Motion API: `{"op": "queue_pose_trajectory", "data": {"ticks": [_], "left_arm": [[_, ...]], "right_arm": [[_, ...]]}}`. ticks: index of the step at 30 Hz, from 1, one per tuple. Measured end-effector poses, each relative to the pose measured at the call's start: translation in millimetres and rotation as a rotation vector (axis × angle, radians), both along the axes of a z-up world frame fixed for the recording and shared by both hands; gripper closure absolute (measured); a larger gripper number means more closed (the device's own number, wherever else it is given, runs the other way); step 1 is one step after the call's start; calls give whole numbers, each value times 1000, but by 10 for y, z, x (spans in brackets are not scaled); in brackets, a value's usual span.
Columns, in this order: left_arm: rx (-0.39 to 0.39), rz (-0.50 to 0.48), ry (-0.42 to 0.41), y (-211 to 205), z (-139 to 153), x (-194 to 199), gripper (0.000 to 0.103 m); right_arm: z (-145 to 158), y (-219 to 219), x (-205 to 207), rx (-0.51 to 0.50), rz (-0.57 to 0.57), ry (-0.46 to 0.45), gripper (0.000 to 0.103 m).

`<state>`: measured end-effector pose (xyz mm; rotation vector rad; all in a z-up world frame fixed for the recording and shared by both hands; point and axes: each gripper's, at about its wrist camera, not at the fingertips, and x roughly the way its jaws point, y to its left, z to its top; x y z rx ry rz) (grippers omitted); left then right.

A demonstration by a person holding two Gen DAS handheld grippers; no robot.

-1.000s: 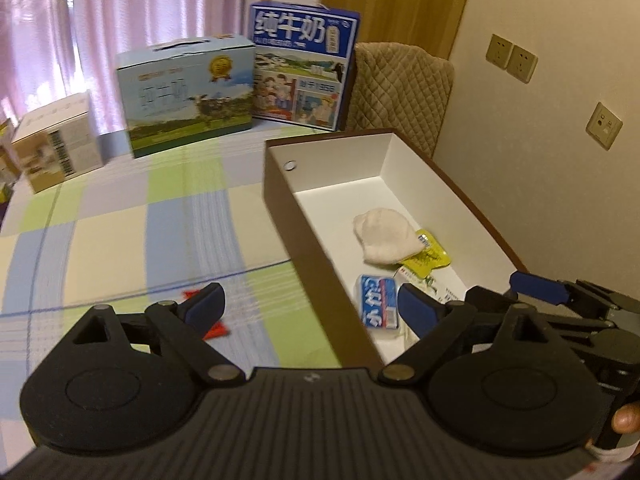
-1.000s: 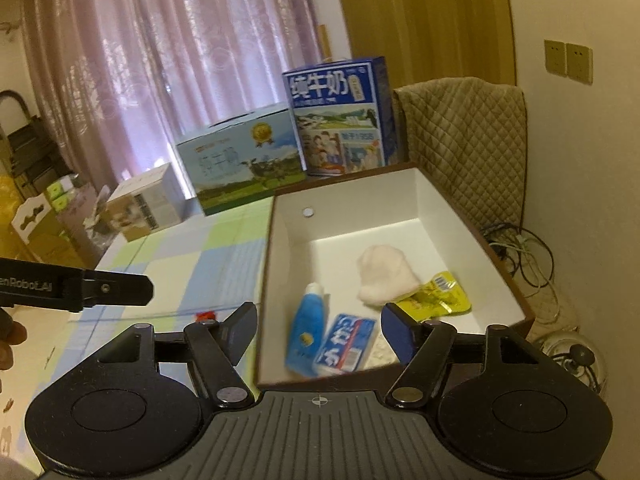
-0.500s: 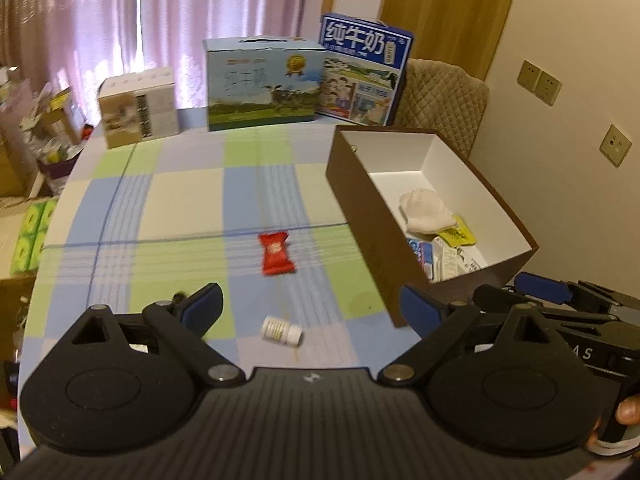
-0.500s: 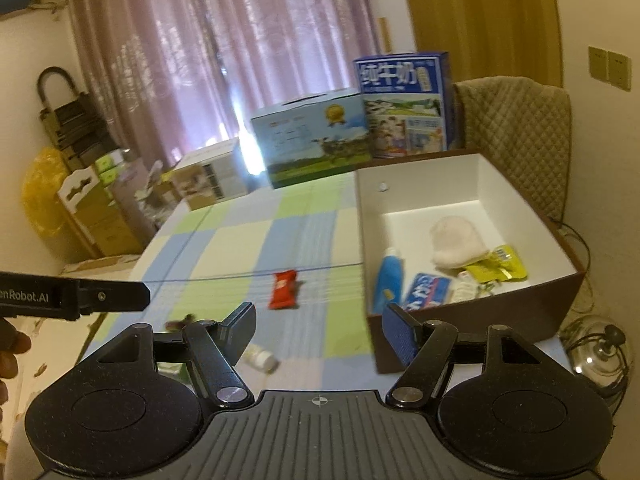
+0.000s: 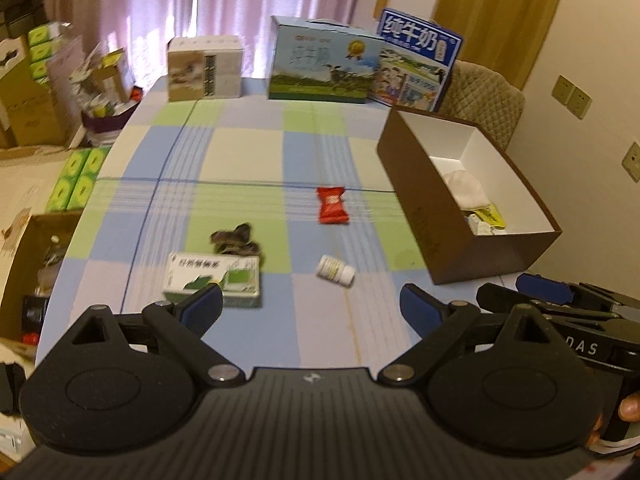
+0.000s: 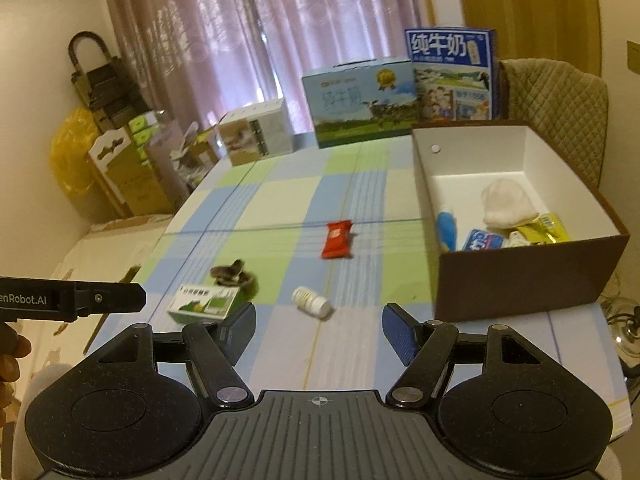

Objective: Organize objects
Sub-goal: 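Withdraw both grippers from the cardboard box back over the table, then move the left gripper to the green spray box and right toward the pill bottle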

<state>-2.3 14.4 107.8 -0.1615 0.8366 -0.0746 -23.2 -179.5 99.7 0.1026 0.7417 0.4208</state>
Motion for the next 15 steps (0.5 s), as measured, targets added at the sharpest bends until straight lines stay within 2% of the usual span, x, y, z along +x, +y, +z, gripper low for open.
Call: {"op": "queue_pose_trajectory", "data": {"ticks": [6,15], "left_arm": [[-6,47,28,169,-163,-163,10],[-7,91,61,314,-407,-189,10]], "right_arm": [[-186,128,-66,0,36,32,36],[-455,235,0,0,72,55,36]]}}
